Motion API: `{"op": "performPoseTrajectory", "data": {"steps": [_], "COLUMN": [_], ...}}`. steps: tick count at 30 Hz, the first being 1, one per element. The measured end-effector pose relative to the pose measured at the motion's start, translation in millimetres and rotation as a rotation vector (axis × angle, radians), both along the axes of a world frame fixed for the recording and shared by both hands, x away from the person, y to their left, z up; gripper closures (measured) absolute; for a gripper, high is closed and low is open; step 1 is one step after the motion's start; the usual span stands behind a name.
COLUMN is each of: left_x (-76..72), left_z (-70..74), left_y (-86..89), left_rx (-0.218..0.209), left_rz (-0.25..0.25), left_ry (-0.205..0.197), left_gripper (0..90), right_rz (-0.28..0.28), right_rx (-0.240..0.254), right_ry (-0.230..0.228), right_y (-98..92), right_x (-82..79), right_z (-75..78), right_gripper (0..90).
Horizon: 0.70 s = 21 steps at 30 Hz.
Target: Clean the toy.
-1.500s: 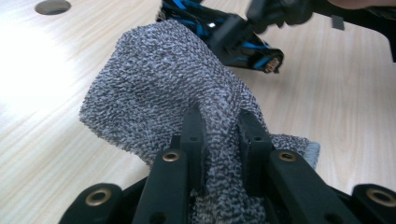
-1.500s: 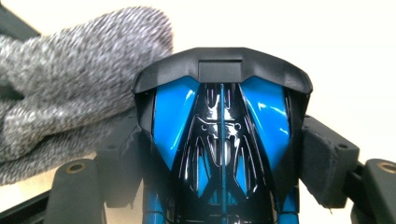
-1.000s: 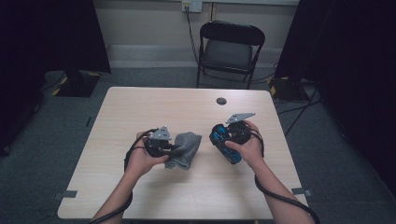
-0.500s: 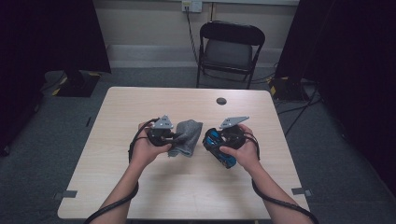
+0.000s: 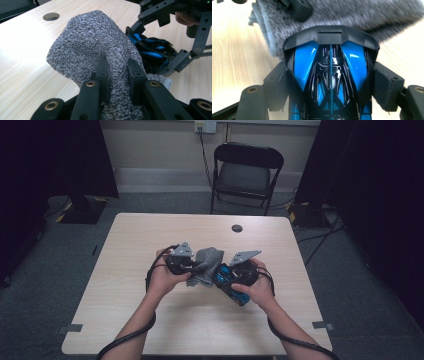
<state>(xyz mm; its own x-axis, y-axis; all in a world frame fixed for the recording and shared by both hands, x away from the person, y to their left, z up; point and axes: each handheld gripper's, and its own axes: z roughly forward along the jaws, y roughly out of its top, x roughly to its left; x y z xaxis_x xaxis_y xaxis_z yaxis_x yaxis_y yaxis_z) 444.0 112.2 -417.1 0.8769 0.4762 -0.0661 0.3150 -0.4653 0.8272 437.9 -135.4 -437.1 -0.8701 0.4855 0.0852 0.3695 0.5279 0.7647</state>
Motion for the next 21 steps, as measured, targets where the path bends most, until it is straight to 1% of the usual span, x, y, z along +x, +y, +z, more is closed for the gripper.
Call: {"op": "performPoseTrajectory", "data": {"steps": [4,6,12,17,19,21], "left_x": [-2.1,-2.7,-4.6,-8.7,-10.1,-11.1], "left_z": [-1.4,-1.5,0.7,3.8,4.5,5.5], "left_y": [-4.5,-4.5,-2.7,-3.5,-3.7,-3.2], "left_rx": [0.011,0.008,0.008,0.020,0.017,0.023], "left_rz": [-0.022,-0.025,-0.039,-0.062,-0.067,-0.071], "left_ry": [-0.003,-0.001,0.000,-0.007,-0.009,-0.011], "left_gripper": [75.0,75.1,75.2,75.3,75.3,75.4], "right_rz": [0.004,0.003,-0.005,-0.015,-0.018,-0.024], "right_rx": [-0.004,-0.005,-0.013,-0.021,-0.025,-0.026], "right_ry": [-0.001,0.006,-0.003,-0.006,-0.008,-0.011], "right_y": [2.3,1.6,-1.1,-3.3,-4.1,-5.2], "right_x": [-0.4,0.6,4.5,9.2,10.3,12.0], "right_z": [-0.4,-0.5,0.8,2.6,3.6,4.7], "right_gripper": [25.5,25.5,25.5,25.5,25.5,25.5]}}
